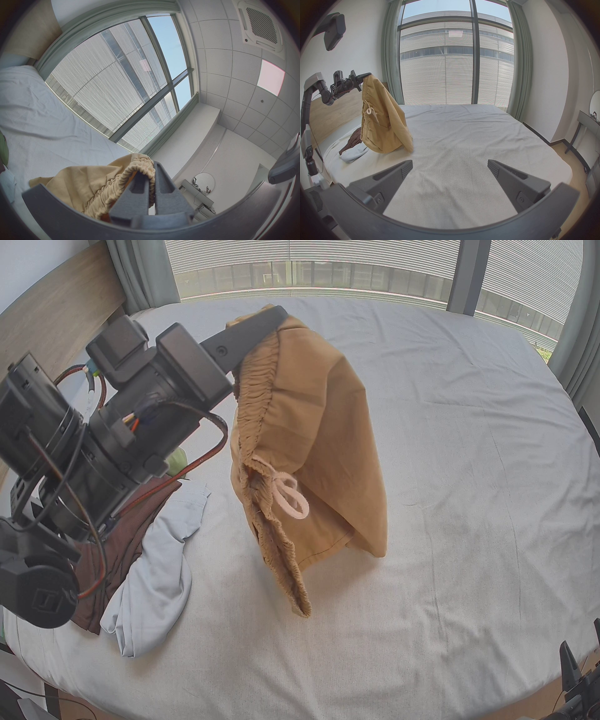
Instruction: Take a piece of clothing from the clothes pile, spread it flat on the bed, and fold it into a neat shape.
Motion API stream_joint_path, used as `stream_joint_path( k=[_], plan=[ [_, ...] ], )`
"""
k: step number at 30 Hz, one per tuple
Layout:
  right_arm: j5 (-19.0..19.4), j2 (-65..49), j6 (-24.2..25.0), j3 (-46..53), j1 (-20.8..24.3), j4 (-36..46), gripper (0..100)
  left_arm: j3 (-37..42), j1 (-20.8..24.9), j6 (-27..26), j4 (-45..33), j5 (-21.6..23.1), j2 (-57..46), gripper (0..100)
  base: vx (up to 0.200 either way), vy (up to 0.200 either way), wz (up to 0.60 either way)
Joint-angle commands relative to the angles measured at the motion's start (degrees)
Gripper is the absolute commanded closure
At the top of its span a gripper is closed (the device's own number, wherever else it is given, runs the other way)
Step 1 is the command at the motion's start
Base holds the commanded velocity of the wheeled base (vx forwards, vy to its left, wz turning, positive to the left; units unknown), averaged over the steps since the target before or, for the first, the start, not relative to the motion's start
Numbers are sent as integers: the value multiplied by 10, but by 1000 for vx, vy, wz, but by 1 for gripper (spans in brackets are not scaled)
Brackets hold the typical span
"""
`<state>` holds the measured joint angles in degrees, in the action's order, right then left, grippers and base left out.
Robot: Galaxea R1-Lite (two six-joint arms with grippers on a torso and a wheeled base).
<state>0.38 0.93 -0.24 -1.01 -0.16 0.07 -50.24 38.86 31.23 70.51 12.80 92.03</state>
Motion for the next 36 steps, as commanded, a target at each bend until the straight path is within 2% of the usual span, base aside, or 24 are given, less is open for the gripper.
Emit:
stream_joint_path(
  k=[1, 23, 24, 27, 29, 30, 31, 36],
  plan=[
    [1, -9, 1, 10, 1, -1, 0, 16, -18, 1, 13, 6, 8, 100, 0, 0, 0],
    [7, -9, 0, 8, -1, -13, 0, 18, -44, 3, 15, 12, 27, 100, 0, 0, 0],
    [7, -4, 17, -55, -3, -65, 0, 17, -44, 3, 15, 12, 27, 100, 0, 0, 0],
    [10, 71, 20, -147, -4, -76, 0, 16, -44, 3, 15, 12, 29, 100, 0, 0, 0],
    [35, 121, 22, -169, 3, -78, 0, 14, -44, 2, 16, 8, 33, 100, 0, 0, 0],
    [35, 121, 22, -169, 3, -78, 0, 14, -44, 2, 16, 8, 33, 100, 0, 0, 0],
    [84, 189, 37, -179, 12, -85, 0, 1, -45, 3, 18, 6, 33, 100, 0, 0, 0],
    [164, 377, 174, -239, 54, -133, 0, -30, -51, 4, 32, 4, 25, 100, 0, 0, 0]
  ],
)
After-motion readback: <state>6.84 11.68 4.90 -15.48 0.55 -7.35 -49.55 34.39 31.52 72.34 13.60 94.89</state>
